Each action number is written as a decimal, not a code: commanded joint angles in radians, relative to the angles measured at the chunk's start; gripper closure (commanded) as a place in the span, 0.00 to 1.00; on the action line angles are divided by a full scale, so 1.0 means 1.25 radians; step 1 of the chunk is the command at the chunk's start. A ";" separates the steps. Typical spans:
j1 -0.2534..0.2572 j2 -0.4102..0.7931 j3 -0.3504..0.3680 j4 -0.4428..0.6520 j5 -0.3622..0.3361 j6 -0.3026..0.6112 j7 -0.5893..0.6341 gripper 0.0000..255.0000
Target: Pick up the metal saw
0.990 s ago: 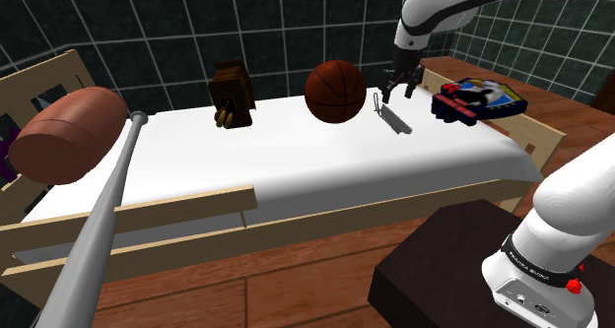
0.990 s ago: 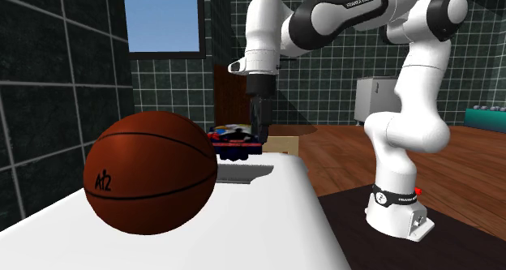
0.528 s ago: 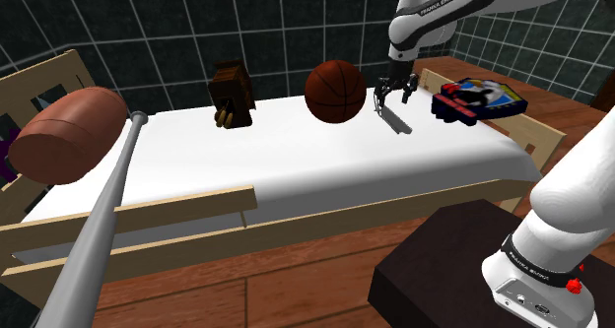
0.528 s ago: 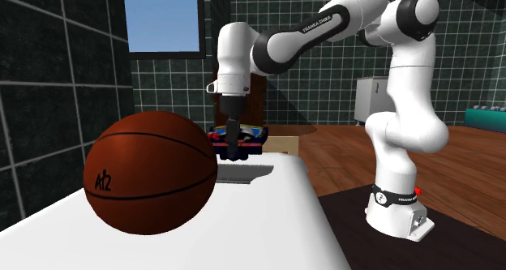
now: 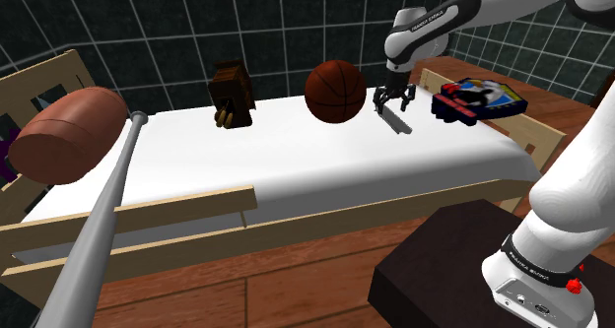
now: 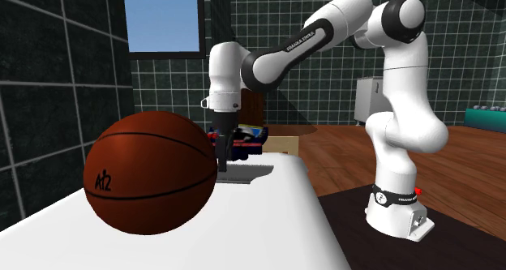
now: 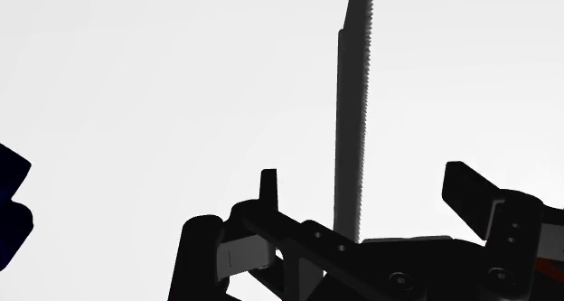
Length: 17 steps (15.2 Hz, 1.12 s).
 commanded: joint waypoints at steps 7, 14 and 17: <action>0.000 0.017 0.000 -0.020 0.000 0.038 0.000 1.00; -0.001 0.017 -0.001 -0.018 0.000 0.036 -0.001 1.00; -0.001 0.003 -0.001 -0.002 0.000 0.006 -0.001 1.00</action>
